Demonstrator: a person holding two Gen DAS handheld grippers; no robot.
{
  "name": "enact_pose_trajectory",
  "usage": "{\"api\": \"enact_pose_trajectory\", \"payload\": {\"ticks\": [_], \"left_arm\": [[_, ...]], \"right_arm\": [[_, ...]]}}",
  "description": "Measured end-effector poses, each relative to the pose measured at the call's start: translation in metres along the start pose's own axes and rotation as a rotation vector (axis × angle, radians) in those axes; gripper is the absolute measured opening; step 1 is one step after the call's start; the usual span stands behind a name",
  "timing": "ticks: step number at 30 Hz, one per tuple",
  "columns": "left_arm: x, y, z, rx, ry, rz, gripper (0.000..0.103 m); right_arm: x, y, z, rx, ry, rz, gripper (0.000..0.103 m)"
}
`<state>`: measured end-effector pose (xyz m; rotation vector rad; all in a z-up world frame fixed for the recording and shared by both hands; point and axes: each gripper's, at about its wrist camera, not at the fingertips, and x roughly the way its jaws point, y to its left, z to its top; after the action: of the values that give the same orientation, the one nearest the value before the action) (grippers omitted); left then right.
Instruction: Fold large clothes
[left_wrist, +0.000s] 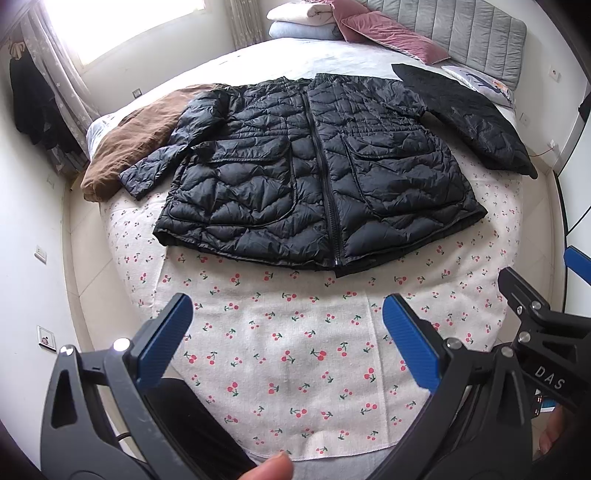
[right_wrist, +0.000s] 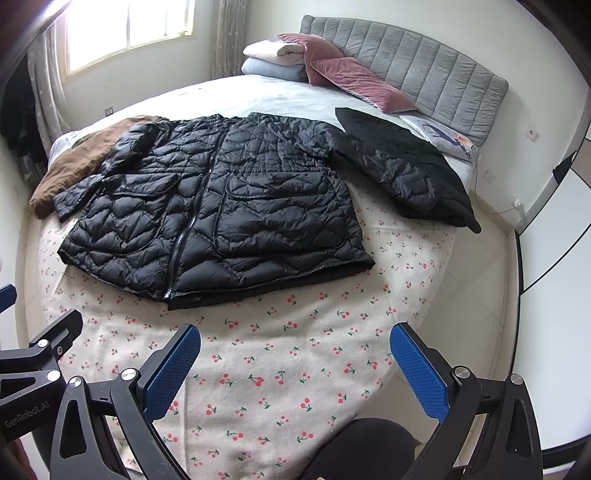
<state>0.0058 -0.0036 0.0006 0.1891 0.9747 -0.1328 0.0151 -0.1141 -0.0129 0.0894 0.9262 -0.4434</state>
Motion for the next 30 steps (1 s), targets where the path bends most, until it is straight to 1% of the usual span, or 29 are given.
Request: {"api": "enact_pose_trajectory", "payload": {"ticks": [15,21,30], "left_arm": [[0.003,0.001,0.000,0.002,0.003,0.005,0.102],[0.012,0.007,-0.008,-0.005,0.006,0.009,0.102],[0.013,0.010,-0.004,-0.002,0.023,0.021,0.102]], "right_arm": [[0.001,-0.001,0.001,0.013,0.008,0.002,0.103],[0.002,0.000,0.004,0.006,0.011,0.006,0.103],[0.007,0.002,0.007,-0.005,0.013,0.004,0.103]]}}
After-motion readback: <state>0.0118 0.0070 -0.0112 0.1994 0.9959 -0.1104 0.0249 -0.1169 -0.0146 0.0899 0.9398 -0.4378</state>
